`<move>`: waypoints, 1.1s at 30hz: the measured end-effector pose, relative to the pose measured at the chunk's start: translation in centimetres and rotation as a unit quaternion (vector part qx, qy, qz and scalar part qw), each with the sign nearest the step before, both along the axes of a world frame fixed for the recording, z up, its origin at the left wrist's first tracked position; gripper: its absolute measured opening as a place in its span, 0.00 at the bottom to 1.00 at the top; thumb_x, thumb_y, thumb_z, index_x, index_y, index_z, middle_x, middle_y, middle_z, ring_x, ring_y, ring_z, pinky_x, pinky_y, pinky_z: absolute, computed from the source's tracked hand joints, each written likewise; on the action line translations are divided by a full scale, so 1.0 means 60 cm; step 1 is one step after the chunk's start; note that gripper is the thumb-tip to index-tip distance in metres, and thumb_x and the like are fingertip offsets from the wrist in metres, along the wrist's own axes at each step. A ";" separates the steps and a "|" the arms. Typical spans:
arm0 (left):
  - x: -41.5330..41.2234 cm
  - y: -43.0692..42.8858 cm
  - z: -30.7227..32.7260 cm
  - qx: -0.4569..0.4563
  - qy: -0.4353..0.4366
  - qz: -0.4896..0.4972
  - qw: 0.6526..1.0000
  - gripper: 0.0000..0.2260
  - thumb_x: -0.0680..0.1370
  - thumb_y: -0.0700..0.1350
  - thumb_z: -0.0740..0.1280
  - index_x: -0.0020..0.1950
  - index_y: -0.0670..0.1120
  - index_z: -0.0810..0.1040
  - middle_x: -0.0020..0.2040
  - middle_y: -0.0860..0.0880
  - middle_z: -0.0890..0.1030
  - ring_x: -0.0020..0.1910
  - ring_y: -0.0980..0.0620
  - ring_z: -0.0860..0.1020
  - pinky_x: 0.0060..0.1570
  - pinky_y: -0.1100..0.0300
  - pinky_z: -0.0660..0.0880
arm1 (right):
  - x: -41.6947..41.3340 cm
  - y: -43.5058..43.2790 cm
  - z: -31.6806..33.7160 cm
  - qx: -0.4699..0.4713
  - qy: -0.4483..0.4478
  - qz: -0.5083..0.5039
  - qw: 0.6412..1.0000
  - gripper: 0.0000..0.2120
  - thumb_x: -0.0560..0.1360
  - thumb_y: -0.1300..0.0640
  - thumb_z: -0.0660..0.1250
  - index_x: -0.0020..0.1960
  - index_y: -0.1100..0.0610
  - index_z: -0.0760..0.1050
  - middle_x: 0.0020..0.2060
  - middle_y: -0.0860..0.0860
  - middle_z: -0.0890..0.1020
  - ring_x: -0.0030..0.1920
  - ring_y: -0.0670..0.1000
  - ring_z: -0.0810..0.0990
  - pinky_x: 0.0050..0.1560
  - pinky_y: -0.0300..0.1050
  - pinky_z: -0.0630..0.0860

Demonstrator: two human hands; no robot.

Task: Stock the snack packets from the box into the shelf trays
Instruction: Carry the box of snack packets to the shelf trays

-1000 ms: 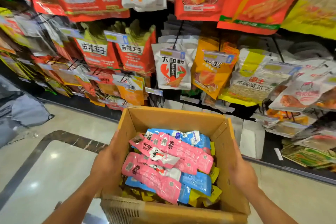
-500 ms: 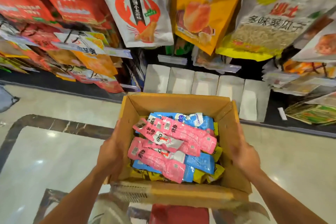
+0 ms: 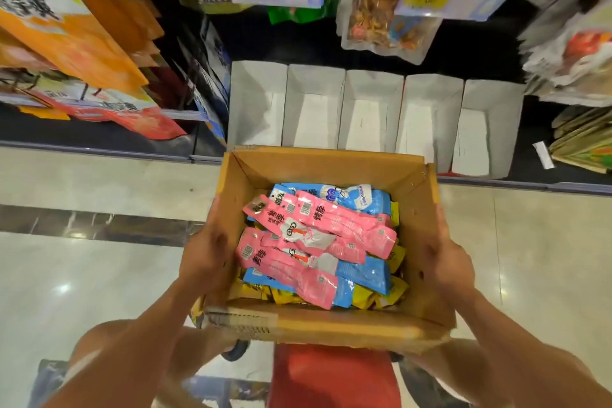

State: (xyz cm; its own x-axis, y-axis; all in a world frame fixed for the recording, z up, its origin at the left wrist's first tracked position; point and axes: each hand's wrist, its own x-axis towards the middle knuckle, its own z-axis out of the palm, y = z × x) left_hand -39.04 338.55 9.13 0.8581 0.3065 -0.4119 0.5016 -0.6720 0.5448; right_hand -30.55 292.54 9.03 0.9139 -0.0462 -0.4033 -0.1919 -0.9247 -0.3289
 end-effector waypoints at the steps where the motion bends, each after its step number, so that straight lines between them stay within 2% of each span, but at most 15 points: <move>1: 0.001 -0.001 -0.017 -0.006 -0.004 -0.002 1.000 0.38 0.79 0.50 0.62 0.85 0.56 0.45 0.54 0.49 0.82 0.40 0.56 0.73 0.39 0.58 0.69 | -0.001 0.000 -0.017 -0.002 0.001 -0.005 1.000 0.48 0.76 0.59 0.65 0.79 0.36 0.35 0.31 0.55 0.79 0.30 0.56 0.77 0.33 0.55 0.79; 3: 0.000 0.005 -0.055 -0.003 -0.007 -0.016 1.000 0.38 0.78 0.52 0.60 0.85 0.55 0.45 0.54 0.45 0.84 0.38 0.58 0.74 0.36 0.62 0.68 | -0.006 0.004 -0.048 -0.008 0.009 -0.010 1.000 0.47 0.76 0.59 0.64 0.79 0.37 0.35 0.30 0.54 0.78 0.29 0.56 0.77 0.33 0.53 0.77; 5: -0.007 0.006 -0.088 0.004 -0.011 -0.009 1.000 0.40 0.76 0.50 0.59 0.84 0.59 0.43 0.50 0.43 0.84 0.38 0.51 0.77 0.35 0.58 0.69 | -0.020 0.007 -0.077 -0.007 -0.003 -0.019 1.000 0.47 0.77 0.58 0.64 0.79 0.36 0.34 0.31 0.54 0.78 0.29 0.56 0.77 0.33 0.54 0.78; 7: -0.014 0.000 -0.112 -0.002 -0.010 -0.001 1.000 0.42 0.74 0.50 0.60 0.83 0.61 0.41 0.48 0.45 0.83 0.39 0.47 0.79 0.36 0.55 0.71 | -0.036 0.010 -0.099 -0.002 -0.009 -0.031 0.999 0.47 0.76 0.58 0.65 0.78 0.35 0.34 0.31 0.54 0.78 0.29 0.56 0.77 0.34 0.54 0.77; 9: -0.015 -0.005 -0.132 -0.002 -0.021 0.008 1.000 0.41 0.78 0.53 0.63 0.83 0.61 0.40 0.59 0.44 0.82 0.50 0.41 0.82 0.47 0.49 0.77 | -0.045 0.018 -0.116 0.001 -0.004 -0.052 0.999 0.47 0.76 0.56 0.65 0.78 0.34 0.34 0.32 0.52 0.78 0.31 0.56 0.77 0.35 0.51 0.76; 11: -0.009 -0.004 -0.144 -0.004 -0.042 0.016 0.999 0.39 0.81 0.57 0.65 0.82 0.66 0.40 0.68 0.45 0.79 0.59 0.40 0.80 0.56 0.46 0.76 | -0.042 0.024 -0.127 0.021 -0.025 -0.053 0.998 0.46 0.77 0.51 0.65 0.78 0.33 0.34 0.34 0.51 0.78 0.32 0.55 0.77 0.36 0.51 0.75; 13: -0.003 -0.004 -0.152 -0.029 -0.083 0.017 0.996 0.38 0.79 0.62 0.62 0.82 0.66 0.43 0.68 0.49 0.79 0.57 0.45 0.80 0.54 0.53 0.75 | -0.037 0.020 -0.141 0.036 -0.056 -0.046 0.997 0.45 0.77 0.50 0.66 0.79 0.35 0.36 0.32 0.49 0.77 0.29 0.51 0.73 0.34 0.49 0.73; 15: -0.009 -0.008 -0.168 -0.027 -0.112 -0.001 0.993 0.41 0.76 0.67 0.60 0.84 0.61 0.44 0.64 0.49 0.80 0.52 0.48 0.81 0.47 0.60 0.74 | -0.038 0.017 -0.152 0.036 -0.086 -0.031 0.995 0.43 0.76 0.46 0.64 0.80 0.39 0.39 0.30 0.46 0.73 0.27 0.48 0.69 0.33 0.46 0.68; 18: -0.026 -0.005 -0.196 0.011 -0.134 -0.024 0.991 0.46 0.71 0.78 0.54 0.83 0.61 0.41 0.60 0.46 0.83 0.50 0.42 0.83 0.44 0.51 0.74 | -0.038 0.014 -0.178 0.024 -0.099 -0.013 0.995 0.45 0.74 0.46 0.63 0.80 0.40 0.37 0.30 0.50 0.73 0.27 0.54 0.68 0.35 0.47 0.67; 20: -0.029 -0.003 -0.195 0.022 -0.127 -0.025 0.991 0.45 0.72 0.75 0.54 0.83 0.61 0.41 0.59 0.45 0.82 0.50 0.43 0.82 0.46 0.50 0.74 | -0.036 0.009 -0.192 0.005 -0.088 -0.014 0.996 0.48 0.75 0.53 0.66 0.80 0.39 0.36 0.29 0.52 0.73 0.28 0.58 0.69 0.34 0.48 0.68; 22: -0.029 -0.005 -0.184 0.033 -0.097 -0.021 0.995 0.41 0.74 0.68 0.55 0.83 0.62 0.40 0.54 0.42 0.83 0.44 0.42 0.81 0.43 0.51 0.73 | -0.040 0.004 -0.195 -0.012 -0.083 -0.015 0.996 0.49 0.75 0.58 0.67 0.80 0.39 0.36 0.27 0.52 0.71 0.28 0.58 0.70 0.33 0.48 0.67; 25: -0.032 -0.008 -0.173 0.063 -0.072 -0.009 0.995 0.40 0.74 0.58 0.56 0.82 0.65 0.39 0.47 0.41 0.82 0.39 0.43 0.77 0.40 0.50 0.72 | -0.052 -0.004 -0.192 -0.003 -0.096 -0.005 0.995 0.48 0.76 0.58 0.67 0.81 0.41 0.37 0.28 0.53 0.72 0.27 0.57 0.70 0.32 0.47 0.67; 28: -0.039 -0.008 -0.158 0.085 -0.042 -0.008 0.995 0.40 0.77 0.51 0.59 0.81 0.67 0.38 0.41 0.44 0.78 0.38 0.40 0.78 0.38 0.50 0.72 | -0.064 -0.009 -0.180 -0.010 -0.094 0.002 0.996 0.47 0.77 0.58 0.66 0.80 0.41 0.36 0.30 0.55 0.76 0.27 0.57 0.73 0.32 0.48 0.70; 31: -0.055 -0.002 -0.147 0.104 -0.037 -0.017 0.994 0.40 0.81 0.45 0.61 0.81 0.67 0.38 0.40 0.44 0.78 0.35 0.44 0.76 0.37 0.51 0.71 | -0.083 -0.014 -0.171 -0.014 -0.096 0.010 0.995 0.47 0.78 0.57 0.66 0.80 0.41 0.35 0.31 0.55 0.77 0.28 0.56 0.75 0.32 0.50 0.75; 33: -0.066 0.000 -0.141 0.120 -0.036 -0.023 0.992 0.41 0.81 0.42 0.61 0.81 0.66 0.38 0.40 0.44 0.78 0.33 0.48 0.74 0.35 0.52 0.69 | -0.093 -0.015 -0.160 -0.017 -0.092 0.009 0.996 0.46 0.77 0.58 0.65 0.81 0.42 0.35 0.31 0.55 0.77 0.28 0.54 0.74 0.31 0.48 0.73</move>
State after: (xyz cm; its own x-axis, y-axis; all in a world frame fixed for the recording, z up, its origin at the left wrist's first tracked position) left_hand -43.01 338.55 0.70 0.8980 0.3488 -0.2681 0.4332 -0.8075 0.4004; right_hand -36.14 291.65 -0.58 0.9731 -0.0405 -0.2269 -0.1151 -0.9382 -0.3263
